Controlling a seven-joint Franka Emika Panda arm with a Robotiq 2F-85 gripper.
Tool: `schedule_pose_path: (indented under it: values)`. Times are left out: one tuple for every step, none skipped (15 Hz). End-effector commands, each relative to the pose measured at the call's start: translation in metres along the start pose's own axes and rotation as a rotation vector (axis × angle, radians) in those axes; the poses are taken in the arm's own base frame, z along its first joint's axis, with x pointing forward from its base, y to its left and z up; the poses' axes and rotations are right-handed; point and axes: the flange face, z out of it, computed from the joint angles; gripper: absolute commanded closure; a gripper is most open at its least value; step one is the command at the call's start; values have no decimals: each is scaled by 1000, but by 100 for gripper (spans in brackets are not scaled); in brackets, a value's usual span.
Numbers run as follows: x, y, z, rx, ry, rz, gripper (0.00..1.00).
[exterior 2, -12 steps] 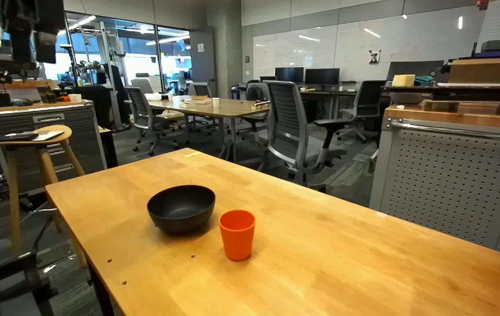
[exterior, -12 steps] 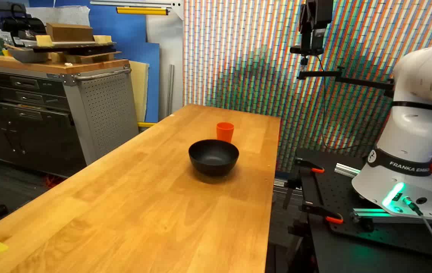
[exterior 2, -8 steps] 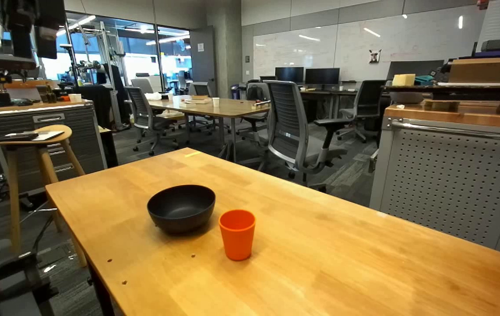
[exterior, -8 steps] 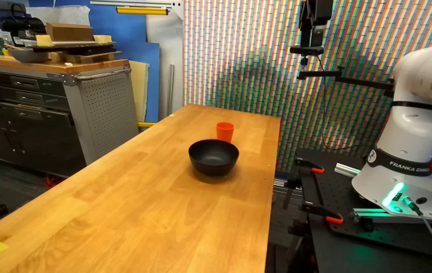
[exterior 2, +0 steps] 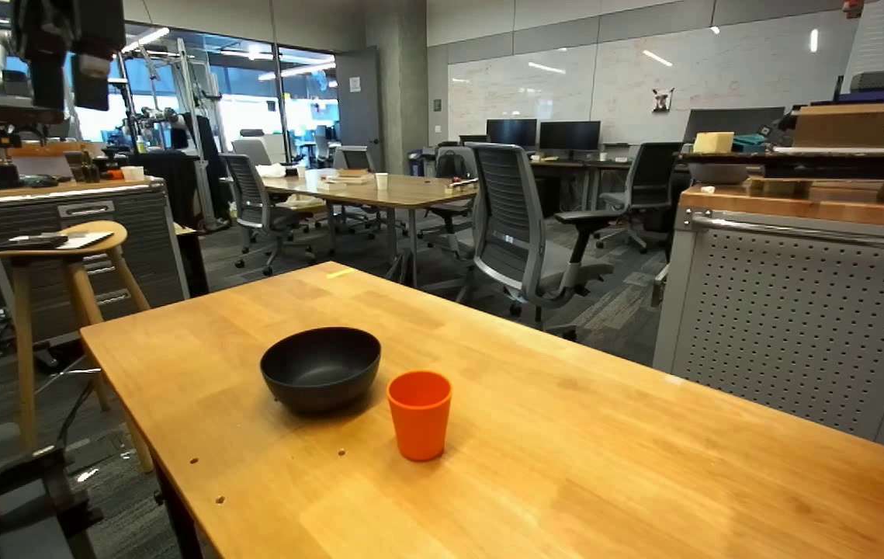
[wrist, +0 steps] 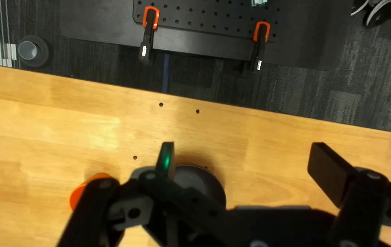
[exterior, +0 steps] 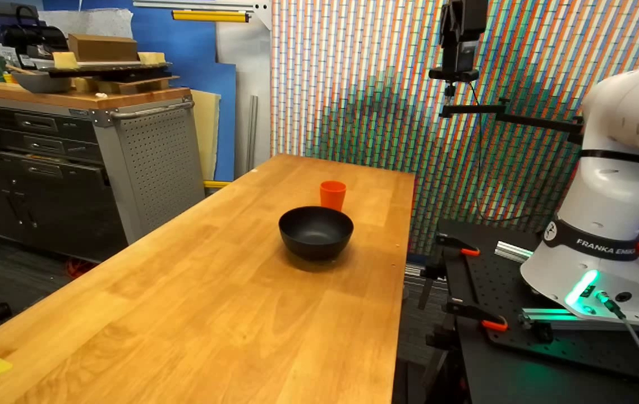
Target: Place the cup inside the bowl
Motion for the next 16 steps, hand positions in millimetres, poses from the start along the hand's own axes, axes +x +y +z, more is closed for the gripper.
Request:
schedule_pose_path:
  values:
    - [69,28,5,-73,-40,76,0]
    - [88,36,8,-102,-13,100,0]
    - [108,44,12,-119,3,115,0]
    - [128,54,15,-134,30,137,0]
    - [148,66,20,-150,51,164,0]
    - [167,77,26,-162,52,180,0]
    - [185,90,35,-156,48,195,0]
    - [202,100,46,-141,37,206,0]
    - [218,112,59,-125,19,214,0]
    - [232,125,76,-95,-10,220,0]
    - [246,136,89,-77,-26,232,0]
    - [258,149,105,-54,-47,244,0]
    - [270,161,122,-36,-61,261,0]
    - [282,173,141,-12,-74,277,0]
    - [292,184,157,5,-91,292,0]
    - [300,196,175,31,-106,303,0]
